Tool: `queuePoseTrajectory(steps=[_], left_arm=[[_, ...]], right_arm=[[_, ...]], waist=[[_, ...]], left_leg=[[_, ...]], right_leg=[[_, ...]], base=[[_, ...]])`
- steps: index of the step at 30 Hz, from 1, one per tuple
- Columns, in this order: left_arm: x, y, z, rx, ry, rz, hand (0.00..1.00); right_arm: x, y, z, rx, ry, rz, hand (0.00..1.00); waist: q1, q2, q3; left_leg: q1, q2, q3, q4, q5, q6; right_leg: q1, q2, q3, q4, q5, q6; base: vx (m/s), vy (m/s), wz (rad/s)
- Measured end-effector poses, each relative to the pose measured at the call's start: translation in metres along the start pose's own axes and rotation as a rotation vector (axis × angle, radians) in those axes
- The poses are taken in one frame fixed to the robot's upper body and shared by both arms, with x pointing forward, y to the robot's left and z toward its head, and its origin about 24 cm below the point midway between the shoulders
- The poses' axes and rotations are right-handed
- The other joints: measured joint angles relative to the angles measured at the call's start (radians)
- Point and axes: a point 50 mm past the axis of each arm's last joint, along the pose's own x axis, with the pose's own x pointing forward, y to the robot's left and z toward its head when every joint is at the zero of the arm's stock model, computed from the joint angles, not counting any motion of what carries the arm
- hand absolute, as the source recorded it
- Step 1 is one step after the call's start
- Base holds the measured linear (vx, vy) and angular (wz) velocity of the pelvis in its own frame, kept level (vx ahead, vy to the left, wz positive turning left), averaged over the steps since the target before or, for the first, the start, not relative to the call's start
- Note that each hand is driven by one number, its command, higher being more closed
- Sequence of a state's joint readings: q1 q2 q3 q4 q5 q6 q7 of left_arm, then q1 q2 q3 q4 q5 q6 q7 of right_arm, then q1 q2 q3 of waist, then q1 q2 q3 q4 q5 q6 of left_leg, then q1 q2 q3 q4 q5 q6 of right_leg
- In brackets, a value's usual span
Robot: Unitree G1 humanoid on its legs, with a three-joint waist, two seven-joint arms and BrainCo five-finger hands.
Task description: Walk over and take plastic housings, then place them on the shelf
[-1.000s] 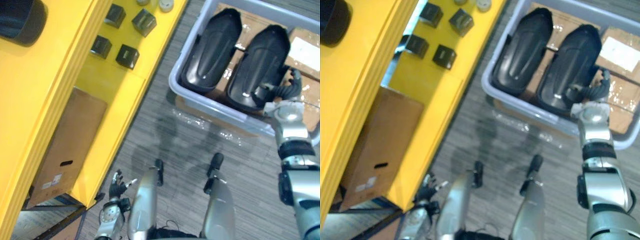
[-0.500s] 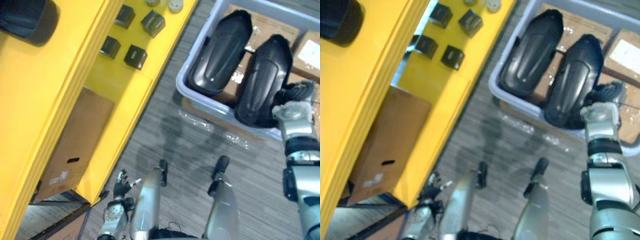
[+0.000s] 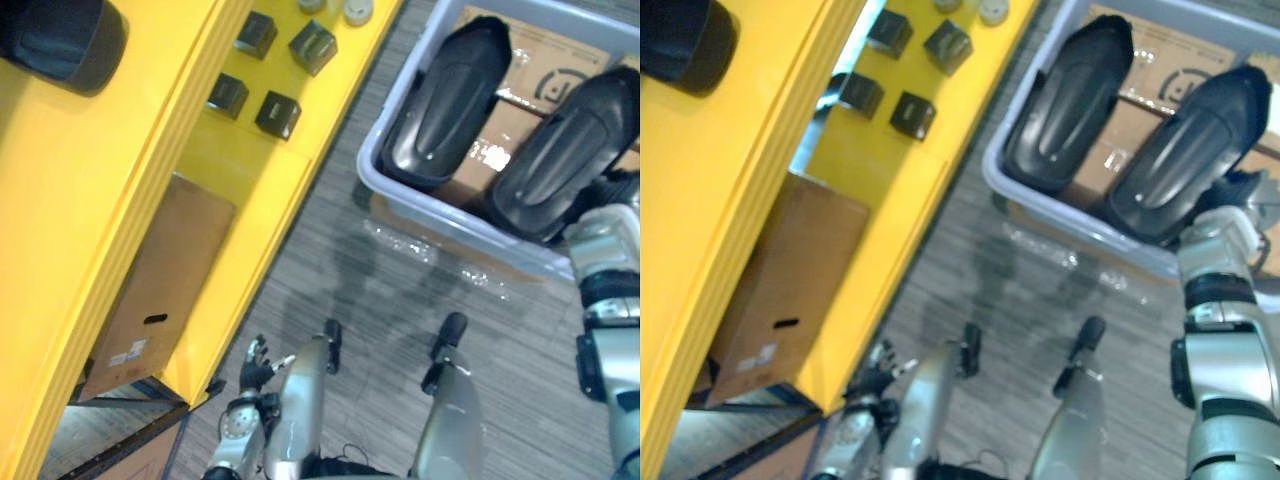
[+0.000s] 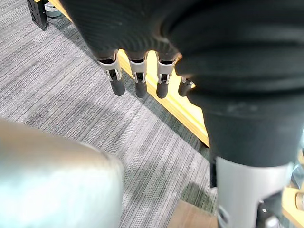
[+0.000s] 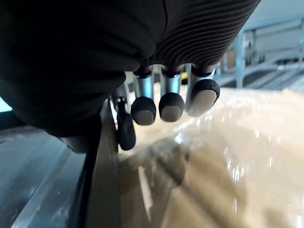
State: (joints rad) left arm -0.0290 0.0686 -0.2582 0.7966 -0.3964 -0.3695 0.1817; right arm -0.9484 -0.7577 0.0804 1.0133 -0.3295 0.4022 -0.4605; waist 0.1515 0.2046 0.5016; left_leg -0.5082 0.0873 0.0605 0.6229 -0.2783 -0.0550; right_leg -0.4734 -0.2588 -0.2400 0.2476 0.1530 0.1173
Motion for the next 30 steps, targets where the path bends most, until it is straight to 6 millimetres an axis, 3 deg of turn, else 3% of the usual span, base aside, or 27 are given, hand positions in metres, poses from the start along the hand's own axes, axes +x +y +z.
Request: queuePoseTrajectory(steps=[6, 11, 12, 17, 27, 30], left_arm=[[0.002, -0.011, 0.017, -0.063, -0.076, -0.02, 0.0], [0.003, -0.023, 0.055, -0.158, -0.223, -0.015, 0.0], [0.003, -0.023, 0.069, -0.188, -0.267, 0.013, 0.0], [0.001, -0.015, 0.1, -0.251, -0.361, 0.1, 0.0], [-0.021, -0.007, 0.177, -0.175, -0.671, 0.144, 0.0], [-0.025, -0.006, 0.217, -0.052, -0.811, 0.088, 0.0]], right_arm=[[0.005, -0.009, -0.003, -0.007, 0.011, -0.045, 1.0], [0.008, -0.02, 0.004, 0.026, -0.034, -0.121, 1.0], [0.01, -0.027, 0.01, 0.054, -0.055, -0.148, 1.0], [0.008, -0.039, 0.028, 0.081, -0.154, -0.195, 1.0], [-0.001, -0.048, 0.053, 0.145, -0.275, -0.237, 1.0], [-0.009, -0.05, 0.069, 0.189, -0.349, -0.247, 1.0]], waist=[[0.0, 0.0, 0.0], [-0.005, 0.0, 0.0], [-0.01, 0.0, 0.0], [-0.025, -0.001, 0.001], [-0.063, -0.014, 0.01], [-0.084, -0.027, 0.017]], left_leg=[[0.0, 0.001, 0.0, 0.0, 0.0, 0.0], [0.0, 0.002, 0.0, 0.008, 0.0, 0.0], [0.002, 0.003, 0.0, 0.012, 0.0, 0.0], [0.03, 0.004, 0.001, 0.005, 0.003, -0.002], [0.14, 0.006, 0.007, -0.105, 0.046, -0.025], [0.179, 0.017, 0.015, -0.134, 0.051, -0.034]], right_leg=[[0.0, 0.001, -0.001, -0.001, 0.0, 0.0], [0.0, 0.001, -0.001, 0.008, -0.001, -0.001], [0.001, 0.0, 0.0, 0.016, -0.002, -0.003], [0.02, 0.0, 0.001, 0.025, -0.007, -0.007], [0.092, 0.008, -0.005, -0.004, -0.014, -0.019], [0.12, 0.023, -0.003, -0.018, -0.015, -0.021]], base=[[-0.01, 0.049, 0.0], [-0.01, 0.015, 0.0], [0.0, 0.0, 0.0], [-0.02, 0.015, -0.01], [0.01, -0.001, 0.0], [0.05, 0.01, -0.08]])
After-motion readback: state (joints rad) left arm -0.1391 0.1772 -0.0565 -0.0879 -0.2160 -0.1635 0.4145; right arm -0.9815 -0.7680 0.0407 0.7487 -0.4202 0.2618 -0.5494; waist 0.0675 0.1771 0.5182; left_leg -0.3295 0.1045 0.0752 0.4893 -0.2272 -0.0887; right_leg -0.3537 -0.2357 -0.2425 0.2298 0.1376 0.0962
